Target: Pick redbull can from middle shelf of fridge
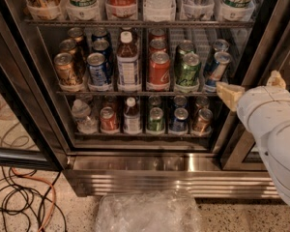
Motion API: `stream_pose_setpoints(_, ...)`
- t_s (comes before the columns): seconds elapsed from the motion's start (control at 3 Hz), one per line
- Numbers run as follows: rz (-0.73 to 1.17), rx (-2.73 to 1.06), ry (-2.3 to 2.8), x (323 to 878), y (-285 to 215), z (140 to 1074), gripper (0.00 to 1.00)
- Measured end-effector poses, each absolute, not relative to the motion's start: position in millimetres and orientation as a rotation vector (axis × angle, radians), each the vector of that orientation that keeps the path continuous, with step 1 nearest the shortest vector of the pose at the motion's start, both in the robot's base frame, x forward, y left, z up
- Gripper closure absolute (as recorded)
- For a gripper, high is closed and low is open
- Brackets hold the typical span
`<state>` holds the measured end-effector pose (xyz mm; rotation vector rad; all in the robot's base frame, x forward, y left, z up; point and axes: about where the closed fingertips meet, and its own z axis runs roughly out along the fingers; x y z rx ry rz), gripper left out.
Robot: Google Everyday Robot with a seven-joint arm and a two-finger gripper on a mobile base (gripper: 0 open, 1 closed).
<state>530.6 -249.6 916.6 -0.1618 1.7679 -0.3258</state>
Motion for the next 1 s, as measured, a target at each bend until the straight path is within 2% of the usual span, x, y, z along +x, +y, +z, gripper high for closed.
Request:
stream_pose_setpoints(0.33,-0.333,-0.185,1.742,528.7,-245.4,923.8,0.23)
stream_pose_setpoints(0.67,-0.295,-0.220,1.743,528.6,-235.1,915.4,0.06)
stream_pose_setpoints(1.0,-0.251,-0.273,1.820,532.2,-226.6,871.0,0.05)
